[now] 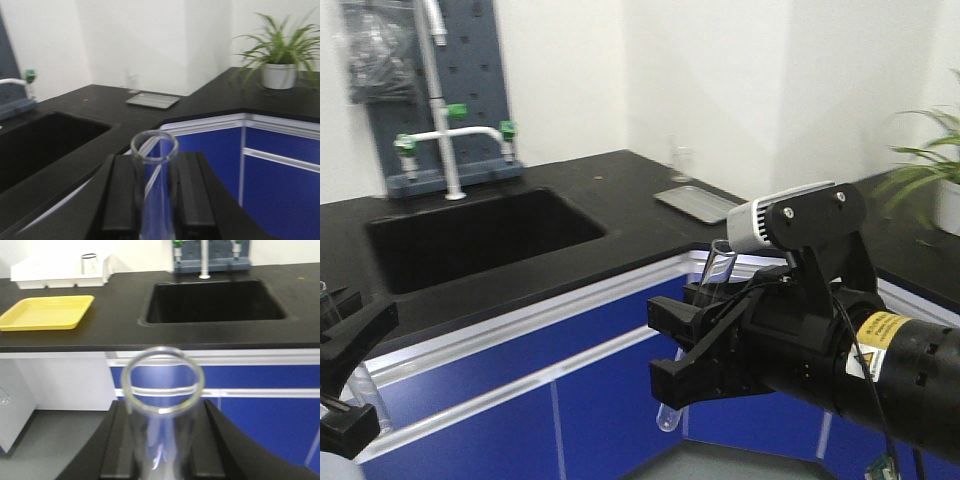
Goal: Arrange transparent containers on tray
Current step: 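Drive the base up to the yellow tray before the white bins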
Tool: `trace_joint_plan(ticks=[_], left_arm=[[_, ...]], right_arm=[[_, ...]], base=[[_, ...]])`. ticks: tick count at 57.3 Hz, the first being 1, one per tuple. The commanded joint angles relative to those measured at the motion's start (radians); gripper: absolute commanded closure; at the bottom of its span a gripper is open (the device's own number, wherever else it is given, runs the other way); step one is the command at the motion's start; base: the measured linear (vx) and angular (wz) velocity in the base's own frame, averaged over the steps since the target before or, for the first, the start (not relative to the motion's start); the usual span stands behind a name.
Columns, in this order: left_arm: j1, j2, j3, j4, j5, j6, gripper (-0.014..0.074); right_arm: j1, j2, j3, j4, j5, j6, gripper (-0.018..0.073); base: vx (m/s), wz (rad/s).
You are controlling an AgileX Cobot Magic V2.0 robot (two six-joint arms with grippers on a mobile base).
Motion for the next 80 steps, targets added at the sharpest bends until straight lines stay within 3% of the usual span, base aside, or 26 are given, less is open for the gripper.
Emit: trace_joint_plan(ticks=[1,80], left_arm=[[-0.005,-0.007,-0.036,-0.01,-0.077,-0.005,0.0514],[-0.005,-0.007,-0.036,-0.01,-0.077,-0.005,0.0514]], right_arm=[[-0.002,-0.028,-0.037,-0.005,-0.083,-0.012,0.0424],[-0.002,-0.028,-0.037,-0.006,-0.083,-0.012,0.0424]], base=[[0.13,0.56],[0.2,0.52]])
